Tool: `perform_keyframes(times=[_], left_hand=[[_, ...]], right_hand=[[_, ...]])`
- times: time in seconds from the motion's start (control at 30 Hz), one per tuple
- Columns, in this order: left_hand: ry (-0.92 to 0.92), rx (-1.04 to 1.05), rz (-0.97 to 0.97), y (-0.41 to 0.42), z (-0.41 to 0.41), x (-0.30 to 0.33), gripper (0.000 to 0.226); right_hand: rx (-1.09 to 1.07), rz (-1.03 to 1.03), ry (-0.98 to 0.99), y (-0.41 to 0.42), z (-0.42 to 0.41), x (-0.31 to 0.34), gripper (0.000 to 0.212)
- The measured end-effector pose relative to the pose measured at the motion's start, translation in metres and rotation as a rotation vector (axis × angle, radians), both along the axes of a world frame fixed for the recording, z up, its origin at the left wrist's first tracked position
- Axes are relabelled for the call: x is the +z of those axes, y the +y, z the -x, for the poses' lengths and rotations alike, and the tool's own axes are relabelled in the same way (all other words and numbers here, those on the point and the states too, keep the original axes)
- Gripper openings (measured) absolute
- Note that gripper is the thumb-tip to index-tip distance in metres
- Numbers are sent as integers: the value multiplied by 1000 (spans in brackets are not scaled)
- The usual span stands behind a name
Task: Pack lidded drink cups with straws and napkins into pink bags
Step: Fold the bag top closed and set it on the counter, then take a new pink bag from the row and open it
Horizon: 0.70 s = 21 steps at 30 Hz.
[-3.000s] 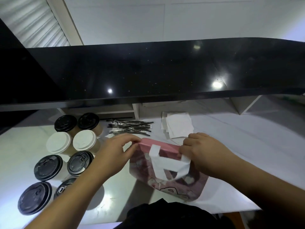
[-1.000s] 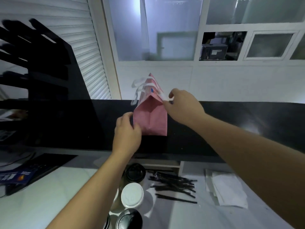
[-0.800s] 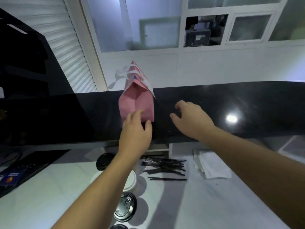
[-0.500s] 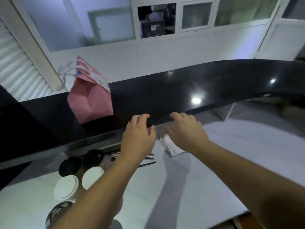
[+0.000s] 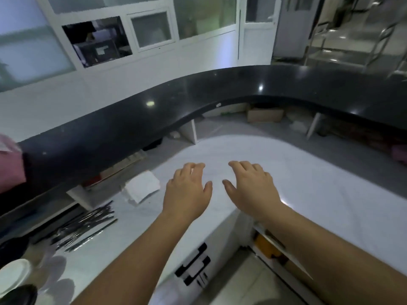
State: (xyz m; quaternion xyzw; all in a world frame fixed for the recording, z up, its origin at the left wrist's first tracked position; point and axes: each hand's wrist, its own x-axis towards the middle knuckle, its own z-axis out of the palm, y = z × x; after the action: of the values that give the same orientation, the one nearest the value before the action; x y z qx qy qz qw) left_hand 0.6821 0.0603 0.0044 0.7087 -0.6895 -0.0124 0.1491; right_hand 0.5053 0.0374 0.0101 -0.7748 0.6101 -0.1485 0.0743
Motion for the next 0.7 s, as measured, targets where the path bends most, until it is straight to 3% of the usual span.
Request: perform_keyframes(times=[0.27,0.7], left_hand=[[-6,-289,-33,2,189,-12,55],[9,-829,-69,-45,446,-19,57]], right_hand=[[-302,-42,2,52,187,-16,56],[-895,-52,49,115,413,-4,54]])
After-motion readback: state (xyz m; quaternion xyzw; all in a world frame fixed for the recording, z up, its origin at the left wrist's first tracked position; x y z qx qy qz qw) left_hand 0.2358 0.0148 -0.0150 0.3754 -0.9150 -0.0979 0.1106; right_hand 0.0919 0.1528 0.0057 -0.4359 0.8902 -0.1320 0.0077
